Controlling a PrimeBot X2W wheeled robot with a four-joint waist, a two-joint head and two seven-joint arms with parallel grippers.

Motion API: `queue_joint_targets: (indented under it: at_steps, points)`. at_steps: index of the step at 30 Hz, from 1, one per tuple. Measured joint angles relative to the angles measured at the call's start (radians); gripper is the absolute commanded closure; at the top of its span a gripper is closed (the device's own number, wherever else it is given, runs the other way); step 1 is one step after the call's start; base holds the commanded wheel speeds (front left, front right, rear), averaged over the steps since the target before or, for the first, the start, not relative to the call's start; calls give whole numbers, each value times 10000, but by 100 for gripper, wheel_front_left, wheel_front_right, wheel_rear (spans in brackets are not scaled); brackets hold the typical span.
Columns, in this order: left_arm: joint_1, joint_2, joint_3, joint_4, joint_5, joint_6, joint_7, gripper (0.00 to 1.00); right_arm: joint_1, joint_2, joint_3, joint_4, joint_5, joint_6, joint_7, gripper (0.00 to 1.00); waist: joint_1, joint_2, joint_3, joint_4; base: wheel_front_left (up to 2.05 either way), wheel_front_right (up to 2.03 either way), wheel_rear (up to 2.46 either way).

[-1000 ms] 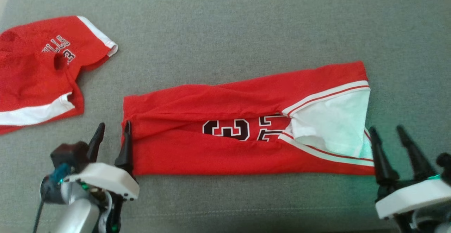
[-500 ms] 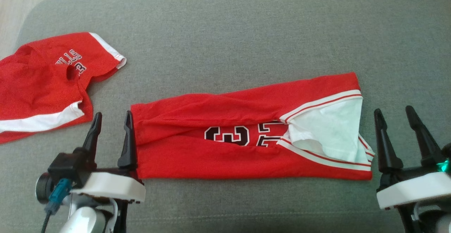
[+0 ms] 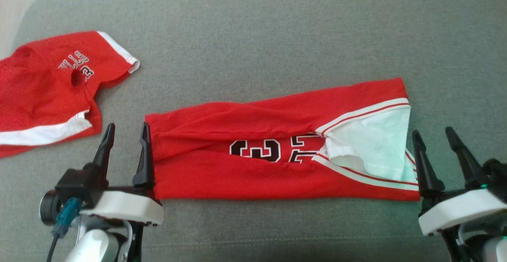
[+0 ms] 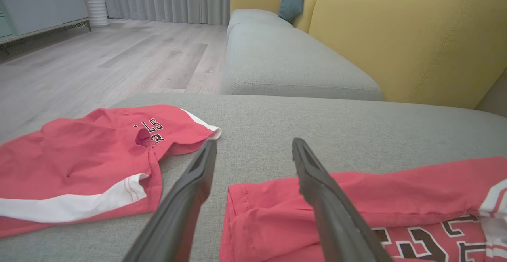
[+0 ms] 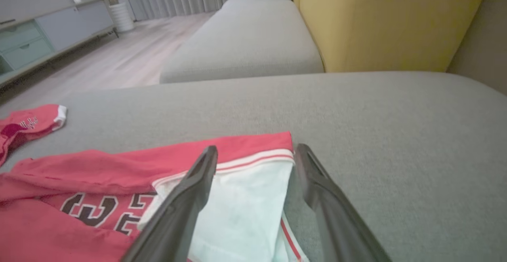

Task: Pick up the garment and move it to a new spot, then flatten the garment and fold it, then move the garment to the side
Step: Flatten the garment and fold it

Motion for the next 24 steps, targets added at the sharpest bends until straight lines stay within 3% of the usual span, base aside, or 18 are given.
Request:
queue_joint_targets:
  at_steps: [11, 21, 22, 23, 24]
  points:
    - [-872, -267, -201, 383, 90, -188, -2, 0, -1409, -966, 343, 2366, 504, 0, 899, 0, 2, 0, 1104, 301, 0, 0, 0]
    - [-1021, -541, 104, 495, 366, -453, -2, 0, -1973, -1145, 385, 2792, 1290, 2, 2966, 0, 1, 0, 1579, 555, 0, 0, 0]
    - [-1024, -585, 115, 495, 366, -462, -2, 0, -1985, -1139, 372, 2738, 1471, 2, 3147, 25, 1, 0, 1581, 565, 0, 0, 0]
    - [-1024, -633, 127, 497, 387, -537, -2, 0, -1983, -1141, 366, 2683, 1572, 0, 3239, 25, 1, 0, 1577, 574, 0, 0, 0]
    - [-1026, -665, 130, 497, 449, -545, -2, 0, -1981, -1135, 360, 2648, 1624, 0, 3356, 74, 1, 0, 1572, 583, 0, 0, 0]
